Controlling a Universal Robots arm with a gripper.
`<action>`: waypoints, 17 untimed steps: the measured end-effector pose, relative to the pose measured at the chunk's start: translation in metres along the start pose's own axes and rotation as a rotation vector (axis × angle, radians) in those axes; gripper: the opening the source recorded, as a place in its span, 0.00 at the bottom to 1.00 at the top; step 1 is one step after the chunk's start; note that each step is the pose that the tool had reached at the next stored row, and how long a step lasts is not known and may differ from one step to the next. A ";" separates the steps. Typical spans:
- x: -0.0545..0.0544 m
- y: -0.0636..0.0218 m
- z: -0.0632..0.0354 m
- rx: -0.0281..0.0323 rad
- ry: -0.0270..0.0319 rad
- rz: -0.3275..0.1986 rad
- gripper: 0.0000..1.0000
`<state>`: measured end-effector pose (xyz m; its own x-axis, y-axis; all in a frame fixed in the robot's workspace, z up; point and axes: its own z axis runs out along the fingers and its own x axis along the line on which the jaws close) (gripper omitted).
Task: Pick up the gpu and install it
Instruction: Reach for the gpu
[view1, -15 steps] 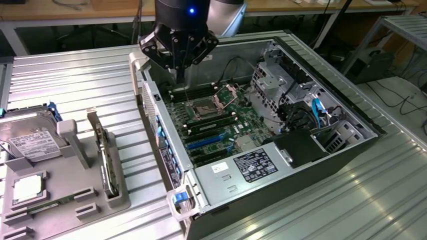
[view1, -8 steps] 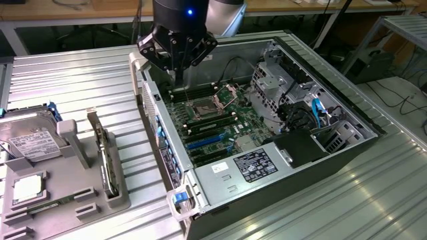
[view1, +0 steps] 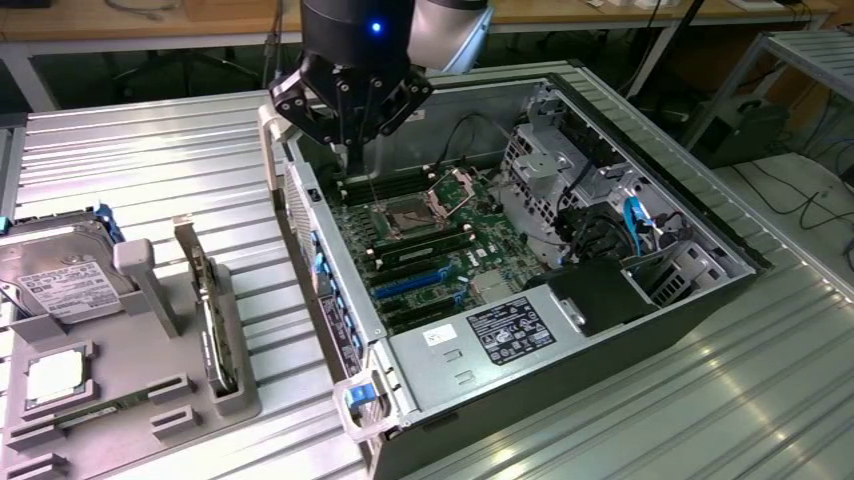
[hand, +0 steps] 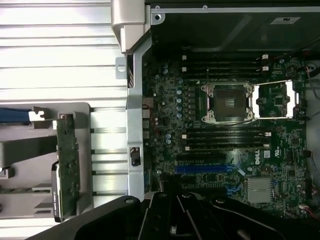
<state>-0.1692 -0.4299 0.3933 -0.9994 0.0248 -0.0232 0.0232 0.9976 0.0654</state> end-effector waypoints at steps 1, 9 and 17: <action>0.000 -0.0004 0.0000 0.0000 0.0000 0.000 0.11; 0.003 -0.0032 -0.0003 -0.0001 0.0001 -0.001 0.11; 0.005 -0.0060 -0.0005 -0.0001 0.0001 -0.002 0.11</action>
<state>-0.1742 -0.4358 0.3933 -0.9995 0.0227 -0.0233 0.0212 0.9976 0.0654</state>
